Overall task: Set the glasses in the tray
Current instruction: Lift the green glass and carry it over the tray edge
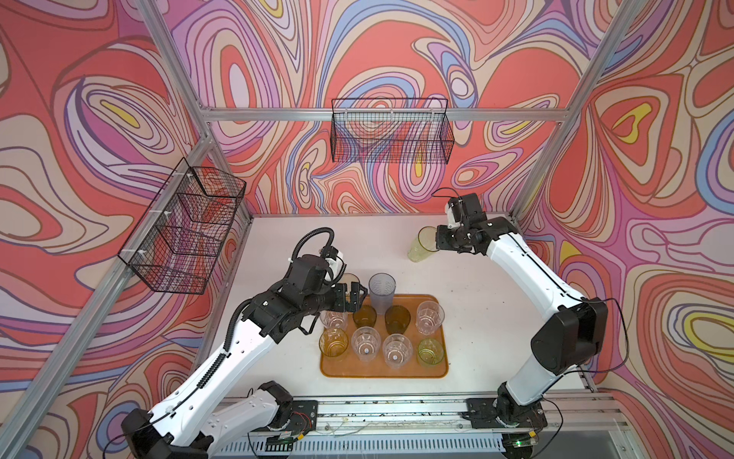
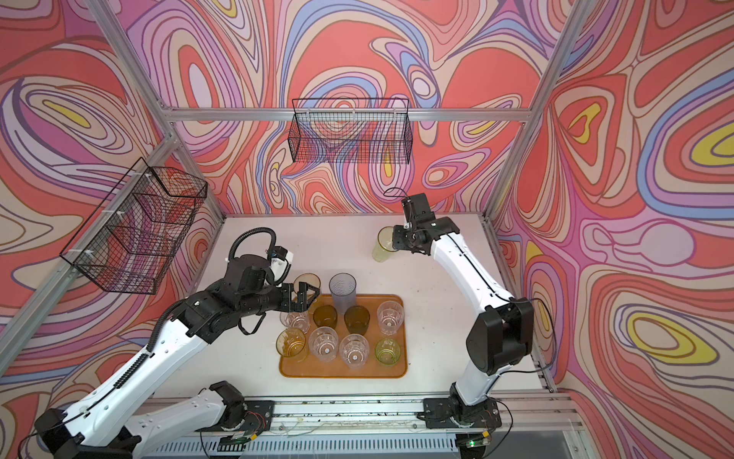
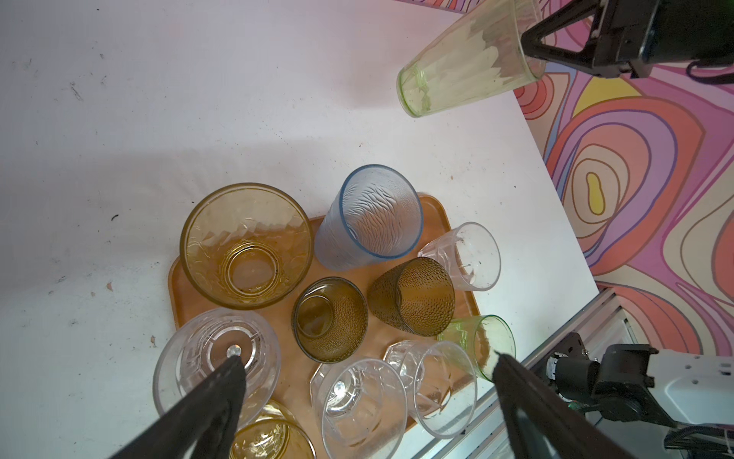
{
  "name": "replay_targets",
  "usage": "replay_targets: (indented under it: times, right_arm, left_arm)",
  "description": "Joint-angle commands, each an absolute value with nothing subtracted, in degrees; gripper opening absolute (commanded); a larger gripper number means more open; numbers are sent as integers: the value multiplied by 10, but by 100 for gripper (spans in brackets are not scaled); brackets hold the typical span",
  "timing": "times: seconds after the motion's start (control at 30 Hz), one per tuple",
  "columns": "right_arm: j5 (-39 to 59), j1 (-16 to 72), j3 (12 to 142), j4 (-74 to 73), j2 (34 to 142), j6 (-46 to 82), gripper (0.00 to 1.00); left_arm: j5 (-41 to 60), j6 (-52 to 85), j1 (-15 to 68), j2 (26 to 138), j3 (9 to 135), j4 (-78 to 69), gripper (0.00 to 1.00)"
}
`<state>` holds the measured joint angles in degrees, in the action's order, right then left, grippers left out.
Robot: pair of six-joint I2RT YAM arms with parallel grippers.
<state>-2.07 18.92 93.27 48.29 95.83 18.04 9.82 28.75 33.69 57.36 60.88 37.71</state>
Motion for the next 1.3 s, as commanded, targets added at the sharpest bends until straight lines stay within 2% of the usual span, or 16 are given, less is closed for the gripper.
replay_targets:
  times: [0.0,0.57,1.27]
  right_arm:
    - [-47,201,920,491,931,183,0]
    - [-61,246,843,510,827,208,0]
    - [-62,293,712,492,770,261,0]
  left_arm:
    - [107,305,335,547,614,392,100]
    - [54,319,335,458,575,448,100]
    - [48,336,335,440,550,449,100]
